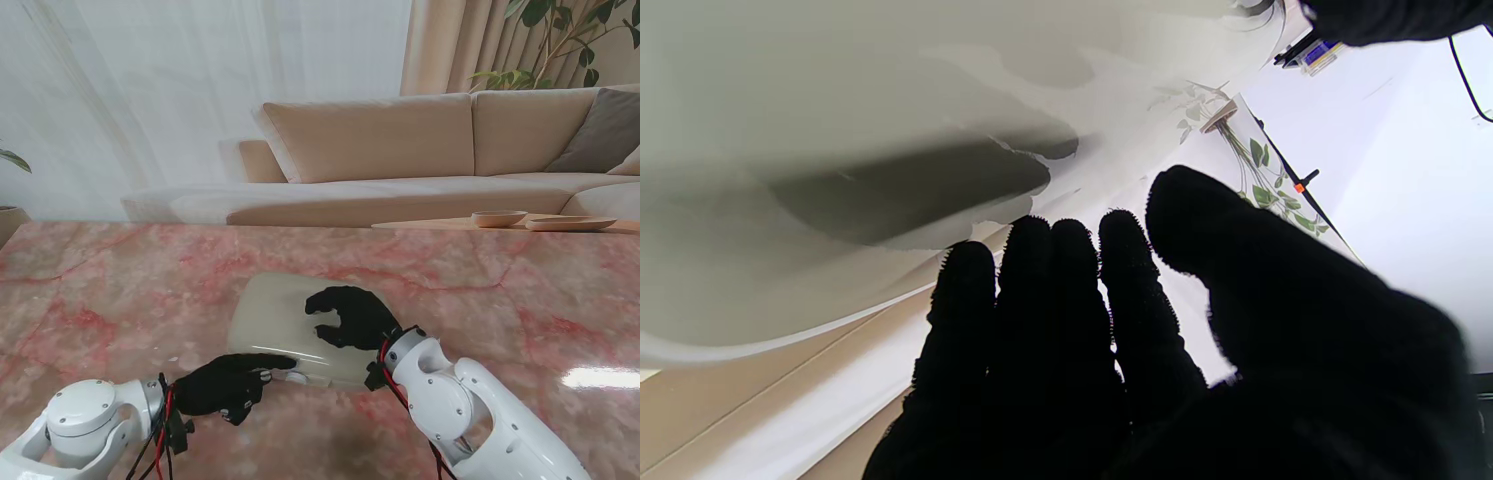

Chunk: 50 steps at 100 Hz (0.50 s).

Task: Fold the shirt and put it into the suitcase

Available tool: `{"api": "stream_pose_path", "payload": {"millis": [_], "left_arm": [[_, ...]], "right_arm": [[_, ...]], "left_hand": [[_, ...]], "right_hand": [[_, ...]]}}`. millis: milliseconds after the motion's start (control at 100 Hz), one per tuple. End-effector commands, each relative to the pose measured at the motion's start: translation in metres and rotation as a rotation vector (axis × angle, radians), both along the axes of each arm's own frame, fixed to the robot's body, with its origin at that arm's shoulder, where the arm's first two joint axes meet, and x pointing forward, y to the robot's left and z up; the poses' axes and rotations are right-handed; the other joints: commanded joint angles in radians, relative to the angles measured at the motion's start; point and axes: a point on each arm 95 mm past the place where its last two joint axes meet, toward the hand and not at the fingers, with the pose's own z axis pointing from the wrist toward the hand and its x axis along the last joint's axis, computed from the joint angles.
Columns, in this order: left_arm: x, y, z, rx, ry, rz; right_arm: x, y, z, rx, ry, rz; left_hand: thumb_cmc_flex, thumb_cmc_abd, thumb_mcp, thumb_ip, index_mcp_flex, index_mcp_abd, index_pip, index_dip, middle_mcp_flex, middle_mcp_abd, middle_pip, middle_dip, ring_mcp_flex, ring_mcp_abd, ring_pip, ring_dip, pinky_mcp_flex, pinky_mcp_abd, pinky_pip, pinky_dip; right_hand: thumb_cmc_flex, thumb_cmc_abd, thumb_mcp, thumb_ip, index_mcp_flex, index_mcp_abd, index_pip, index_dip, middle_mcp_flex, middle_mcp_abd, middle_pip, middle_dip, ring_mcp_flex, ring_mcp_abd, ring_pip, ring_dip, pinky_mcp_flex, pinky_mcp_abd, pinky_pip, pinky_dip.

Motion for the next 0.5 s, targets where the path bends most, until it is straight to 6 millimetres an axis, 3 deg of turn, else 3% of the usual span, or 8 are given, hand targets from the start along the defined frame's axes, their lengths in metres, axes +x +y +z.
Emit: {"api": "stream_pose_path", "payload": {"millis": [0, 280, 360, 380, 400, 490], "left_arm": [[0.003, 0.002, 0.009, 0.006, -0.041, 0.019], [0.017, 0.009, 0.039, 0.036, -0.178, 0.109], [0.022, 0.010, 0.047, 0.049, -0.223, 0.154], [0.023, 0.010, 0.049, 0.052, -0.233, 0.164], [0.024, 0.010, 0.051, 0.055, -0.244, 0.173], [0.029, 0.011, 0.059, 0.073, -0.290, 0.207]], "right_arm": [[-0.010, -0.008, -0.028, -0.042, 0.076, -0.024], [-0.010, -0.014, -0.002, -0.026, -0.022, -0.082], [-0.010, -0.017, 0.004, -0.025, -0.049, -0.106], [-0.010, -0.018, 0.006, -0.025, -0.055, -0.112], [-0.010, -0.019, 0.008, -0.025, -0.060, -0.119], [-0.010, -0.025, 0.014, -0.025, -0.082, -0.148]], "left_hand": [[0.054, 0.022, -0.042, 0.012, -0.006, -0.032, -0.013, 0.003, 0.019, 0.004, 0.009, 0.006, 0.032, -0.020, 0.067, -0.002, 0.006, 0.008, 0.122, 0.009], [-0.001, 0.013, -0.060, 0.005, 0.012, 0.002, -0.002, 0.009, 0.002, 0.024, -0.023, 0.004, 0.000, 0.002, 0.039, 0.006, -0.032, 0.022, 0.090, 0.030], [-0.021, 0.010, -0.060, 0.003, 0.018, -0.022, 0.004, 0.013, -0.012, 0.032, -0.047, 0.008, -0.025, 0.022, 0.008, 0.026, -0.066, 0.037, 0.049, 0.068], [-0.024, 0.008, -0.060, 0.003, 0.020, -0.027, 0.005, 0.014, -0.020, 0.068, -0.057, 0.006, -0.035, 0.031, -0.001, 0.027, -0.080, 0.043, 0.038, 0.071], [-0.030, 0.010, -0.061, 0.002, 0.019, -0.034, 0.004, 0.014, -0.028, 0.076, -0.067, 0.004, -0.046, 0.037, -0.011, 0.030, -0.092, 0.047, 0.025, 0.078], [-0.054, 0.010, -0.065, -0.001, 0.021, -0.038, 0.004, 0.014, -0.039, 0.078, -0.083, 0.009, -0.062, 0.046, -0.030, 0.045, -0.112, 0.054, 0.000, 0.104]], "right_hand": [[-0.035, 0.006, -0.010, 0.051, -0.003, -0.010, -0.016, 0.010, 0.016, 0.155, -0.012, -0.005, 0.071, 0.219, 0.048, 0.014, 0.045, 0.296, -0.041, -0.009], [-0.050, 0.006, -0.016, 0.051, 0.000, -0.014, -0.017, 0.009, 0.024, 0.149, -0.018, -0.006, 0.076, 0.215, 0.039, 0.011, 0.047, 0.296, -0.041, -0.007], [-0.055, 0.007, -0.017, 0.050, 0.003, -0.014, -0.016, 0.009, 0.025, 0.147, -0.018, -0.005, 0.078, 0.214, 0.037, 0.010, 0.047, 0.296, -0.042, -0.007], [-0.055, 0.007, -0.018, 0.050, 0.003, -0.014, -0.016, 0.009, 0.026, 0.147, -0.018, -0.005, 0.078, 0.213, 0.037, 0.010, 0.047, 0.296, -0.042, -0.007], [-0.056, 0.007, -0.018, 0.050, 0.003, -0.015, -0.016, 0.009, 0.025, 0.148, -0.018, -0.005, 0.078, 0.212, 0.036, 0.009, 0.048, 0.296, -0.042, -0.007], [-0.058, 0.008, -0.021, 0.048, 0.003, -0.015, -0.016, 0.009, 0.026, 0.146, -0.018, -0.005, 0.079, 0.211, 0.034, 0.008, 0.048, 0.296, -0.042, -0.007]]}}
